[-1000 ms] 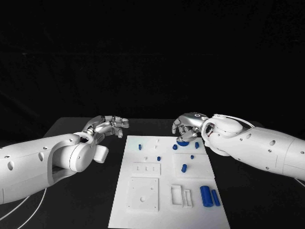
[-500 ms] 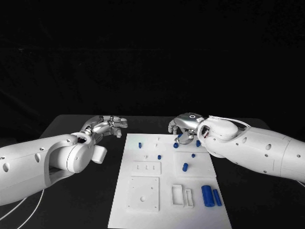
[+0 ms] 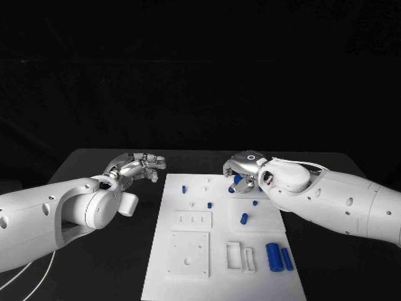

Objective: Assemble the parts on the task board

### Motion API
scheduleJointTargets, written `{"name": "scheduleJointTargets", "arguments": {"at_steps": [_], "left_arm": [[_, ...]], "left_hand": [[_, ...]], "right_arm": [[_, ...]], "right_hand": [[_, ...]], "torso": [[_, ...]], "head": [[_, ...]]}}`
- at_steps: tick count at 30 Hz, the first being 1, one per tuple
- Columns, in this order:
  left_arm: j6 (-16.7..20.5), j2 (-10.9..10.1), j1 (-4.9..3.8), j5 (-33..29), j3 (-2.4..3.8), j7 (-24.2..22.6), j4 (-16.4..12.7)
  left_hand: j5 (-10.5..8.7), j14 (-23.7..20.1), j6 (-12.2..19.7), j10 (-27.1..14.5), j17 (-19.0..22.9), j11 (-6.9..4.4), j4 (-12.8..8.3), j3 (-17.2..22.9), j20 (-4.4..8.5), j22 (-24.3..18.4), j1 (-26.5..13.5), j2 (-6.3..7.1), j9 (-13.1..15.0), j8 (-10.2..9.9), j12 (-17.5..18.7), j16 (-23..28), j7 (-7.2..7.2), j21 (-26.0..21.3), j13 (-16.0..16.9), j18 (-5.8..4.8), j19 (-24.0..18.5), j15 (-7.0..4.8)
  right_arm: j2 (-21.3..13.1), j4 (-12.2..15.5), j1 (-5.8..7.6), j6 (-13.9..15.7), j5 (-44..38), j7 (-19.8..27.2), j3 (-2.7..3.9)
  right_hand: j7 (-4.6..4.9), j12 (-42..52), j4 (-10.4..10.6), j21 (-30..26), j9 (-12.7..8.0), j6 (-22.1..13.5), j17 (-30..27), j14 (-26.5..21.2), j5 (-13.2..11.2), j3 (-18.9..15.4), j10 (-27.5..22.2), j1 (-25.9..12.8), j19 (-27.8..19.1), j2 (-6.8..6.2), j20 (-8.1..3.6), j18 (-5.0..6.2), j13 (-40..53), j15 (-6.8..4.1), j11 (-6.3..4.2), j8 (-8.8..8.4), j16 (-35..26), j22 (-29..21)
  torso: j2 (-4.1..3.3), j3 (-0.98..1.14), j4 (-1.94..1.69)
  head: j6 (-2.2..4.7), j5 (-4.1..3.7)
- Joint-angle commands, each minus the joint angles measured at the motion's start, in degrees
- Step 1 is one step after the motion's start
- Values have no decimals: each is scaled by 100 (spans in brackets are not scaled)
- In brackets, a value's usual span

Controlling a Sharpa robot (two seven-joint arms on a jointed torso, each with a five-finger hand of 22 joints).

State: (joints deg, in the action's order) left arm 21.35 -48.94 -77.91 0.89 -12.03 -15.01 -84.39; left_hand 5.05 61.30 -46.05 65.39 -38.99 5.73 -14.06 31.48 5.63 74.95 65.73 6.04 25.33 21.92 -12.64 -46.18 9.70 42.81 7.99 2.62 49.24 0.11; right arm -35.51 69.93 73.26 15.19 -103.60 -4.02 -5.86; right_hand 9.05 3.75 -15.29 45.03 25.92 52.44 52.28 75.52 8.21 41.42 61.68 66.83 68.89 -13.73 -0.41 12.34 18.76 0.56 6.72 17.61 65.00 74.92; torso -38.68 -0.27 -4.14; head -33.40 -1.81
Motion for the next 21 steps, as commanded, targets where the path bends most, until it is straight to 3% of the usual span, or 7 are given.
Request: {"name": "scheduleJointTargets", "arguments": {"at_steps": [1,21], "left_arm": [[-85,4,-11,6,7,-39,-15],[-96,-27,-11,6,7,-18,-23]], "left_hand": [[8,-37,15,-1,7,49,6,15,-4,46,-48,6,-10,-33,26,27,44,-29,-4,137,-33,-1],[6,-37,18,-6,29,53,28,14,-9,39,-82,10,-10,-33,34,34,47,-33,-5,136,-38,3]], "right_arm": [[-12,-1,-26,0,-256,-83,-1],[-45,21,-94,-82,-160,36,-1]], "right_hand": [[-13,12,7,-31,-11,68,-15,-8,-28,68,79,25,61,-24,7,266,-65,-39,-5,34,33,60],[-131,111,100,-22,-20,362,-86,-7,-112,257,635,-47,106,111,5,266,-275,-186,-156,150,91,91]], "torso": [[-59,7,-10],[-143,23,-25]], "head": [[11,-11],[33,-19]]}}
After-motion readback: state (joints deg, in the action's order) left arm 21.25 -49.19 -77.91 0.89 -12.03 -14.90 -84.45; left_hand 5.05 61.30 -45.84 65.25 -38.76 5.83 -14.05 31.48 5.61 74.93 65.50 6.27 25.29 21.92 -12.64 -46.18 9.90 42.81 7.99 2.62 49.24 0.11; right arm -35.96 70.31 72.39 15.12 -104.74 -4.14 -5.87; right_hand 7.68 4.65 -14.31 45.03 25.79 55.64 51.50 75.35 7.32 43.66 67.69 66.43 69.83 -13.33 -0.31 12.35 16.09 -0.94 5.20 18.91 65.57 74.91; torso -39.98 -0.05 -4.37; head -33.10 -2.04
